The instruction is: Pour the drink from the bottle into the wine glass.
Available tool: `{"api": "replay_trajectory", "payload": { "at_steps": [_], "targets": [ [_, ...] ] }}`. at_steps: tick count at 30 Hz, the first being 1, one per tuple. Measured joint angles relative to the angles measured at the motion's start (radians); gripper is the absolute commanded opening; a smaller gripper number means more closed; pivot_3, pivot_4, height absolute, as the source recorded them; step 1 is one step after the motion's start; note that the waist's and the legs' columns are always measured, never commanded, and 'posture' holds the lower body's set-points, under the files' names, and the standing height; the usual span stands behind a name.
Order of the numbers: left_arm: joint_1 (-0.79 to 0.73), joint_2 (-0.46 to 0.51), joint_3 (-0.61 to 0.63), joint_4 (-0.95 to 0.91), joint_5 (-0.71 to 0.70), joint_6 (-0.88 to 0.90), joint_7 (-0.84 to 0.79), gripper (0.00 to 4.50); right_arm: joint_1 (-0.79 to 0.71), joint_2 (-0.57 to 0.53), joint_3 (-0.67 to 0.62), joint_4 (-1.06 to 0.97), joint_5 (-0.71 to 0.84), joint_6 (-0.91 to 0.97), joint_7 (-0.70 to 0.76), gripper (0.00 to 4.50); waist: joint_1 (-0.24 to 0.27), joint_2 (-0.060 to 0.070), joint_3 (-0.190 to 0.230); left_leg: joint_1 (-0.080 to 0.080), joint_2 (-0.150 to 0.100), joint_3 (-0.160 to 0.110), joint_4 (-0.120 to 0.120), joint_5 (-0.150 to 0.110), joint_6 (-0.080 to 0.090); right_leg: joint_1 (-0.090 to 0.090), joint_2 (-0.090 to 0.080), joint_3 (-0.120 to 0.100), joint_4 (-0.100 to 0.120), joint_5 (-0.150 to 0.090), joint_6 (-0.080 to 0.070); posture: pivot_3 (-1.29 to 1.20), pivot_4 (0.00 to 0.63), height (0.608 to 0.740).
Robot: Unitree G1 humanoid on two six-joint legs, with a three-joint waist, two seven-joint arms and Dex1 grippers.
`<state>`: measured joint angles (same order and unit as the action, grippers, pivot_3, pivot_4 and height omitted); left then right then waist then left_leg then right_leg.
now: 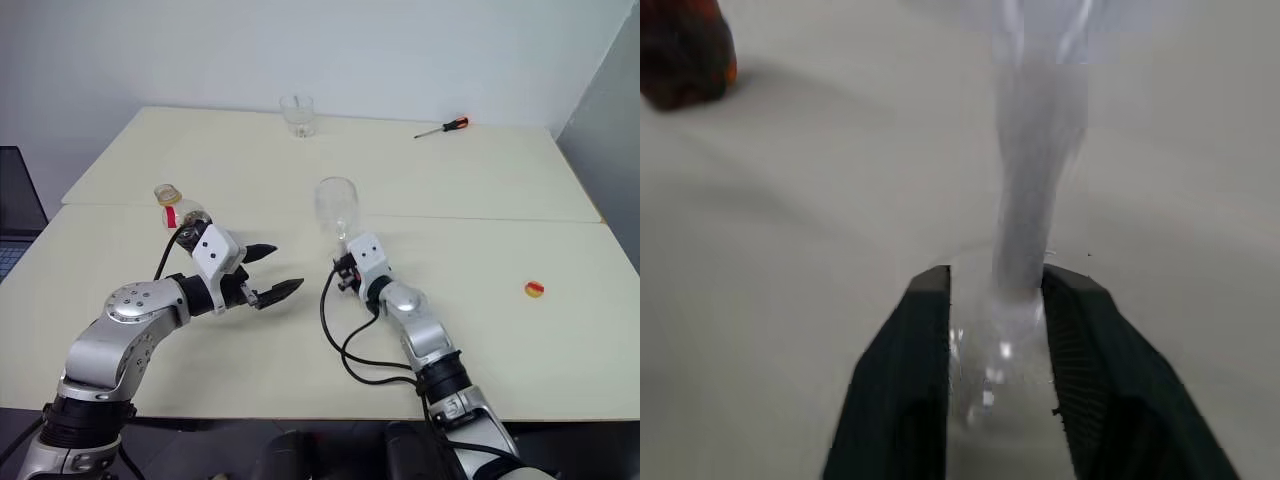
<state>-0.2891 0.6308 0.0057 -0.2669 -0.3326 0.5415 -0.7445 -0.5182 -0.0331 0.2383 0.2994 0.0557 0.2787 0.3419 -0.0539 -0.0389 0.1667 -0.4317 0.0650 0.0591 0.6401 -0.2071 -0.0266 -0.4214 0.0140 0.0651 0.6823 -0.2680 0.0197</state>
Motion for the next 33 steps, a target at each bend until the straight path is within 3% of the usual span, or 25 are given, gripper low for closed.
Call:
{"api": "replay_trajectory", "payload": {
  "at_steps": [6,10,15,20,22,25,33],
  "targets": [
    [0.027,-0.023,0.015,-0.002,-0.016,0.0,0.012,4.5,0.039,-0.081,0.024,-0.185,-0.009,0.059,0.06,4.48,0.0,0.0,0.0,0.0,0.0,-0.001,0.0,0.0,0.0,0.0,0.0,0.0,0.0,0.0,0.001,0.0,0.15,0.74],
    [0.127,-0.083,0.074,-0.011,-0.046,-0.009,0.06,4.5,0.095,-0.214,0.02,-0.346,0.01,0.167,0.145,4.48,0.003,0.0,0.0,0.0,0.0,0.0,0.0,0.0,0.0,0.0,-0.001,0.0,-0.001,0.0,0.001,0.0,0.15,0.74],
    [0.297,-0.219,0.197,-0.038,-0.035,-0.107,0.213,4.5,0.137,-0.595,-0.13,-0.556,0.193,0.405,0.418,4.48,0.016,0.001,0.002,0.0,-0.001,0.0,0.002,0.0,0.0,0.001,-0.006,-0.001,-0.001,-0.001,0.002,0.0,0.15,0.74],
    [0.377,-0.279,0.236,-0.059,0.087,-0.227,0.379,4.5,-0.122,-0.833,-0.362,-0.615,0.433,0.577,0.599,4.48,0.012,0.003,0.003,0.001,-0.001,0.0,0.002,0.0,0.001,0.002,-0.001,0.001,-0.001,-0.002,0.004,0.0,0.15,0.74],
    [0.369,-0.285,0.238,-0.053,0.113,-0.247,0.412,4.5,-0.219,-0.853,-0.394,-0.645,0.498,0.606,0.628,4.48,0.016,-0.001,0.0,0.002,0.001,-0.002,0.0,0.0,0.0,0.002,0.0,-0.002,-0.001,-0.003,0.001,0.0,0.15,0.74],
    [0.301,-0.308,0.242,-0.014,0.117,-0.251,0.462,4.5,-0.344,-0.777,-0.377,-0.651,0.617,0.673,0.636,4.48,0.019,-0.001,0.001,0.001,0.002,-0.001,0.0,0.0,0.0,0.001,0.001,-0.002,0.0,-0.002,0.0,0.0,0.15,0.74],
    [0.236,-0.303,0.275,0.065,0.113,-0.269,0.496,4.5,-0.398,-0.706,-0.322,-0.679,0.722,0.74,0.585,4.48,0.022,-0.001,0.001,-0.001,-0.001,0.0,0.002,0.0,0.001,0.001,-0.004,-0.001,-0.002,0.0,0.0,0.0,0.15,0.74]
  ]
}}
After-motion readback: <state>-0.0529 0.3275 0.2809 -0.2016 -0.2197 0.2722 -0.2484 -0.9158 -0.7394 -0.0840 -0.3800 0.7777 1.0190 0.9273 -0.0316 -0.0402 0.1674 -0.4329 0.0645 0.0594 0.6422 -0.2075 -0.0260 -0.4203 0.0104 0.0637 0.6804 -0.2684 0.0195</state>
